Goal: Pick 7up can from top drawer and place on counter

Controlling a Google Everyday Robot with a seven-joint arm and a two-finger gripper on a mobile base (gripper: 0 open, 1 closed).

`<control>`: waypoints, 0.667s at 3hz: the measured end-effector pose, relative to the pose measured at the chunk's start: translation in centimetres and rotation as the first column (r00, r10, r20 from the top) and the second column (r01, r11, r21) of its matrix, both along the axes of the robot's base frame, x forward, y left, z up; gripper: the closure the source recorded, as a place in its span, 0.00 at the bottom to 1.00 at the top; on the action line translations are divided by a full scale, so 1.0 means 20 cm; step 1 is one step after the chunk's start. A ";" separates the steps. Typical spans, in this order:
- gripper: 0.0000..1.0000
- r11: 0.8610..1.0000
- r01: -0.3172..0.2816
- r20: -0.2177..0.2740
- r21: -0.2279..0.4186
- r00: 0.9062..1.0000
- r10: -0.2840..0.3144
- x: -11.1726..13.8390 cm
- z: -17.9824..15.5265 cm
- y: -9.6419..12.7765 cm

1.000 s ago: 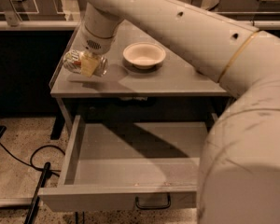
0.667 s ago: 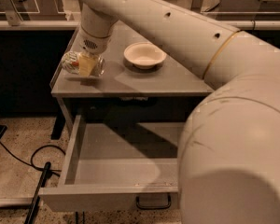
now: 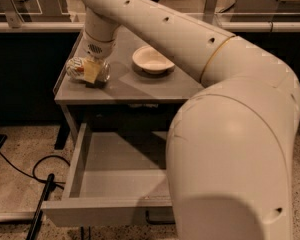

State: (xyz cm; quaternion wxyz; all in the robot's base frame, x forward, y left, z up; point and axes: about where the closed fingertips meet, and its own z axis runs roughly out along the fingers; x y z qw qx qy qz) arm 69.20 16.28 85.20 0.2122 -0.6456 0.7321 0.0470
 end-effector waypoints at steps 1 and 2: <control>1.00 1.000 0.007 -0.010 -0.010 1.000 -0.007 0.04 -0.05 -0.02; 0.81 1.000 0.007 -0.010 -0.010 1.000 -0.007 0.04 -0.05 -0.02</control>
Offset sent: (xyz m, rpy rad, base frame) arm 0.0076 -0.0040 -0.0091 -0.0092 0.0086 -0.0060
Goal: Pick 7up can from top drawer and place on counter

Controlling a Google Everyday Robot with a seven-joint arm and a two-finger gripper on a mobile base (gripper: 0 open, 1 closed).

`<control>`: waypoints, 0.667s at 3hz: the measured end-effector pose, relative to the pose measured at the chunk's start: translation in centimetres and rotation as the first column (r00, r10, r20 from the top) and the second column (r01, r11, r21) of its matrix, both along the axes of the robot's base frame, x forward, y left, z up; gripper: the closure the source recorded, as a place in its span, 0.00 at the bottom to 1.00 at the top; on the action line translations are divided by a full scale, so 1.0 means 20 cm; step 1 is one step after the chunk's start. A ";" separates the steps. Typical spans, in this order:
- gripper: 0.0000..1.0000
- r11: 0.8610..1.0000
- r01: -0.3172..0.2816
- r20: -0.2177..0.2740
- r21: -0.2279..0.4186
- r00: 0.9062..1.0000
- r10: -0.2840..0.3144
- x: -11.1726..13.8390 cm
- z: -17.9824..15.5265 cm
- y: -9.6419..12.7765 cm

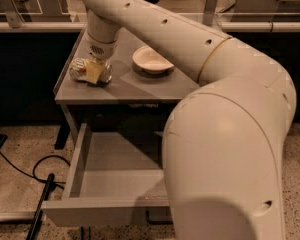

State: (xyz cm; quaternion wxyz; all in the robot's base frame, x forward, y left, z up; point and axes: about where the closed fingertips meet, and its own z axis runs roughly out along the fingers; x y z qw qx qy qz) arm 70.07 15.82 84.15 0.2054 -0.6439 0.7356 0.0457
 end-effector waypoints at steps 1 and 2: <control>0.59 1.000 0.000 0.000 0.000 1.000 0.000 0.00 0.00 0.00; 0.35 1.000 0.000 0.000 0.000 1.000 0.000 0.00 0.00 0.00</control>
Offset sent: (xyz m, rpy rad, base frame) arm 0.0000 0.0000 0.0000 0.0000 0.0000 0.0000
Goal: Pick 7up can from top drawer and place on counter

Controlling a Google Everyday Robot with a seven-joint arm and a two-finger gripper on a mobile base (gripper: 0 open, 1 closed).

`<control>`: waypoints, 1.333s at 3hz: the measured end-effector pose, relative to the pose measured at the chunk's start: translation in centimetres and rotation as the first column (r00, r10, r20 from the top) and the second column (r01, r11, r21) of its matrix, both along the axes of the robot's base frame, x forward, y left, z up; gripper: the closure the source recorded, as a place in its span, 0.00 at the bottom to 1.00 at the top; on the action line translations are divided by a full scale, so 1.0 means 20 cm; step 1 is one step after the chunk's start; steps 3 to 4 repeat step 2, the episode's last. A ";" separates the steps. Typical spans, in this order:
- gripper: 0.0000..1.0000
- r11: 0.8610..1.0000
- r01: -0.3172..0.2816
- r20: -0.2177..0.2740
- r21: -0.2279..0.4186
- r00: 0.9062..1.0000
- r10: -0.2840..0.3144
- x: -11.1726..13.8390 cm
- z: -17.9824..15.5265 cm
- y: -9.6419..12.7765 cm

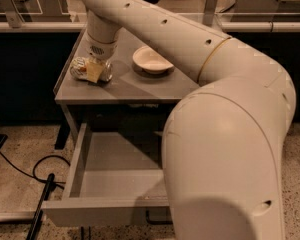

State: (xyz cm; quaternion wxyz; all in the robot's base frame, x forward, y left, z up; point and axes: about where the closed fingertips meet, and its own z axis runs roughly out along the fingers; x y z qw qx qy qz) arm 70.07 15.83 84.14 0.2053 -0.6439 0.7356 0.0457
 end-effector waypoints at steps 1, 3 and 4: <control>0.00 1.000 0.000 0.000 0.000 1.000 0.000 0.00 0.00 0.00; 0.00 1.000 0.000 0.000 0.000 1.000 0.000 0.00 0.00 0.00; 0.00 1.000 0.000 0.000 0.000 1.000 0.000 0.00 0.00 0.00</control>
Offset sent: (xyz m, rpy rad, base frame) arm 0.0000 0.0000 0.0000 0.0000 0.0000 0.0000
